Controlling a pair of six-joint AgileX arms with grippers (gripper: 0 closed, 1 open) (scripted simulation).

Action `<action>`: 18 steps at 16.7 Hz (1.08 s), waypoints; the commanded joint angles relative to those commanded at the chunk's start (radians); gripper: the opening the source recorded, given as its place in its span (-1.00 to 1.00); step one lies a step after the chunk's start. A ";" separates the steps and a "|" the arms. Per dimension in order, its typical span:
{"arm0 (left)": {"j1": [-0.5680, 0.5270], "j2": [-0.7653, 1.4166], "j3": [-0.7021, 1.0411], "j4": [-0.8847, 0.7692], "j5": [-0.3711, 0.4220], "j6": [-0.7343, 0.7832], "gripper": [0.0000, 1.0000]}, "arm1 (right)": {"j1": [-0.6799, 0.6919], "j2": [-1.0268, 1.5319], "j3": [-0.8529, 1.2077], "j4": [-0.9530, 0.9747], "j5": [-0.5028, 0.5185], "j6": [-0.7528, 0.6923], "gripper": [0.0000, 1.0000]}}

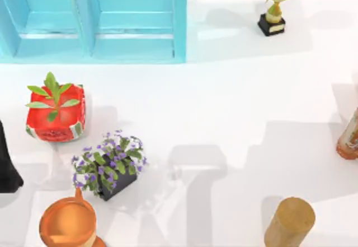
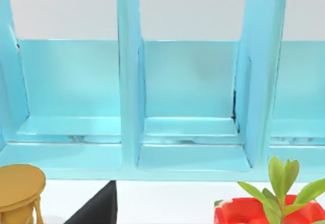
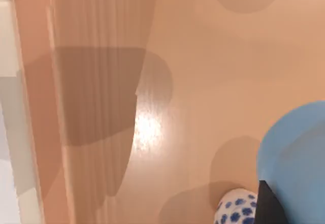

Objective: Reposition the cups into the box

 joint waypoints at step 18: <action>0.000 0.000 0.000 0.000 0.000 0.000 1.00 | -0.016 0.017 -0.122 0.127 0.003 -0.018 0.36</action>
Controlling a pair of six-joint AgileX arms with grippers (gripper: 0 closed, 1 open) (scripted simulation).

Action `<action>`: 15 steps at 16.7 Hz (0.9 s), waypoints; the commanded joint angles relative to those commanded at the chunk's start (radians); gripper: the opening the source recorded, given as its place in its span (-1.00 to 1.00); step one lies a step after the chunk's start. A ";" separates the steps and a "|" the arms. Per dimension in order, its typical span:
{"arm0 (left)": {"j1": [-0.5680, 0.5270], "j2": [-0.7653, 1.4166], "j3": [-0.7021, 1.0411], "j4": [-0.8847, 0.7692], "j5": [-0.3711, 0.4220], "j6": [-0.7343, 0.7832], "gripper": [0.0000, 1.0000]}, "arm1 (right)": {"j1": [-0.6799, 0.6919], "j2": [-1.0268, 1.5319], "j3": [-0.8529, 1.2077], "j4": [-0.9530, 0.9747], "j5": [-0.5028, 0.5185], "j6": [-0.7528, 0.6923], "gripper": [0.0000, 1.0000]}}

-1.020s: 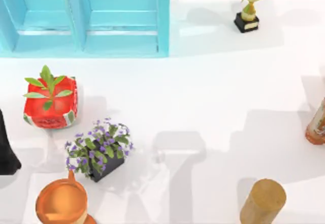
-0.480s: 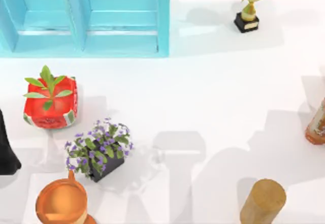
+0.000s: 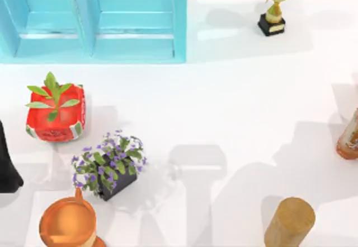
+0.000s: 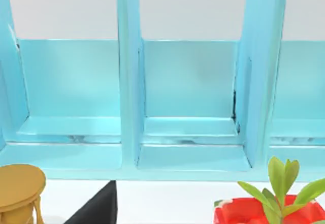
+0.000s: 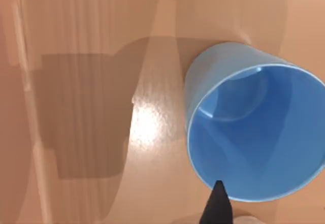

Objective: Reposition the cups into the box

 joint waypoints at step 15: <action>0.000 0.000 0.000 0.000 0.000 0.000 1.00 | 0.001 0.000 0.016 -0.015 -0.001 0.001 1.00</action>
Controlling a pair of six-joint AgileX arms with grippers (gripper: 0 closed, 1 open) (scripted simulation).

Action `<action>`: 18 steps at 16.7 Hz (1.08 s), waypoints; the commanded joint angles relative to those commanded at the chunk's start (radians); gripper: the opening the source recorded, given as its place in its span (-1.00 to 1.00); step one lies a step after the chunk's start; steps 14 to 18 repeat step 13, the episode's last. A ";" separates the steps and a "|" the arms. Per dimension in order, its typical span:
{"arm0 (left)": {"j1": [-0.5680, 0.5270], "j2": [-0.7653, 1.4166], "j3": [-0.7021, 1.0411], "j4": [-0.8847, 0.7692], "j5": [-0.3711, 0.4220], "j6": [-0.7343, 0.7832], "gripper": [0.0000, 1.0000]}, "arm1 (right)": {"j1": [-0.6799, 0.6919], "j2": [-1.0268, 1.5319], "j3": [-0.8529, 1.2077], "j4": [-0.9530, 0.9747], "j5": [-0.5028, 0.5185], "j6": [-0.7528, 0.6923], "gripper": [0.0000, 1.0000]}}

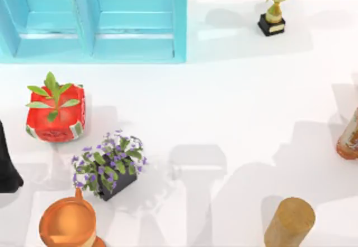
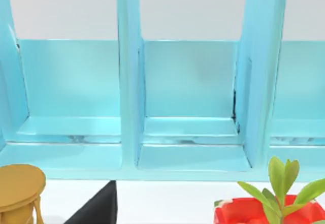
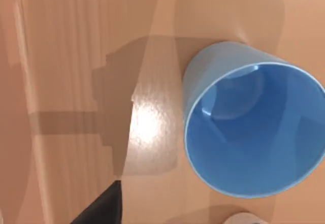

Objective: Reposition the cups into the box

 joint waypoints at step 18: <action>0.000 0.000 0.000 0.000 0.000 0.000 1.00 | -0.004 0.010 0.394 -0.385 0.000 -0.005 1.00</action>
